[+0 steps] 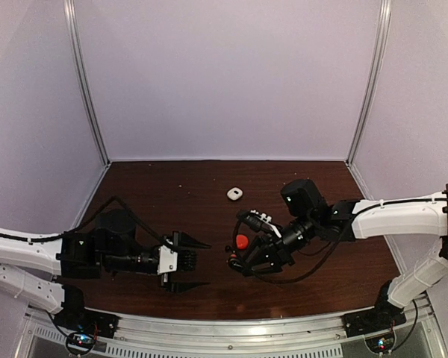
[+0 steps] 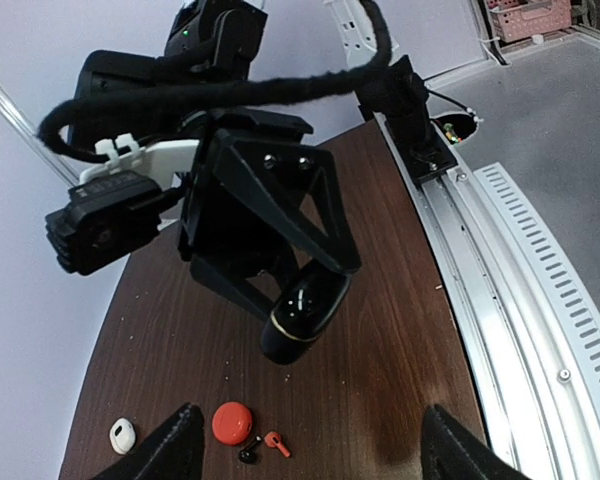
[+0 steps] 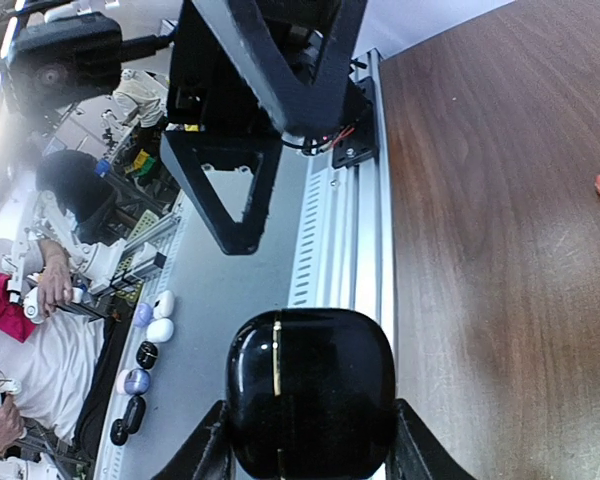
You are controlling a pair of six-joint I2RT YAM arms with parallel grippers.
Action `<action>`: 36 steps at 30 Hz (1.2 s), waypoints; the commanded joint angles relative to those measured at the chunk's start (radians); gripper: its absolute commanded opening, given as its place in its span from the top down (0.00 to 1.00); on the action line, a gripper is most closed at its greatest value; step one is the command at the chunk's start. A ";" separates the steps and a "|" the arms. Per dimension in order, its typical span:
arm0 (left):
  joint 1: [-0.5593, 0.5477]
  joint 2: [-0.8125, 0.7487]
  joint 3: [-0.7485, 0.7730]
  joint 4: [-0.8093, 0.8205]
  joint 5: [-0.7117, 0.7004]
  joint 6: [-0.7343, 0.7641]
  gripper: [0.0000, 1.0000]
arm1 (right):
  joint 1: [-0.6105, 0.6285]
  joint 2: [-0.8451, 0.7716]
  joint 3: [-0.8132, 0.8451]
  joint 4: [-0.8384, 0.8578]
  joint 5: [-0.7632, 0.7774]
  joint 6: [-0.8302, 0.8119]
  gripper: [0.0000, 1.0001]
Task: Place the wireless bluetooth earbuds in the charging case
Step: Pass from the right arm to the left
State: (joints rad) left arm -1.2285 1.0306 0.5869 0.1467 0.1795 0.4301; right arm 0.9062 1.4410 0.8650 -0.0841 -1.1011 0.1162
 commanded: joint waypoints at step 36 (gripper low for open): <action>-0.032 0.188 0.157 0.064 0.190 0.154 0.67 | 0.095 0.048 0.120 0.100 -0.167 0.074 0.73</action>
State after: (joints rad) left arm -1.2514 1.2121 0.7147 0.1856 0.3454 0.5705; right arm 0.9939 1.4815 0.9485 0.0013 -1.2442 0.2058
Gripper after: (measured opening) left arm 0.341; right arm 0.460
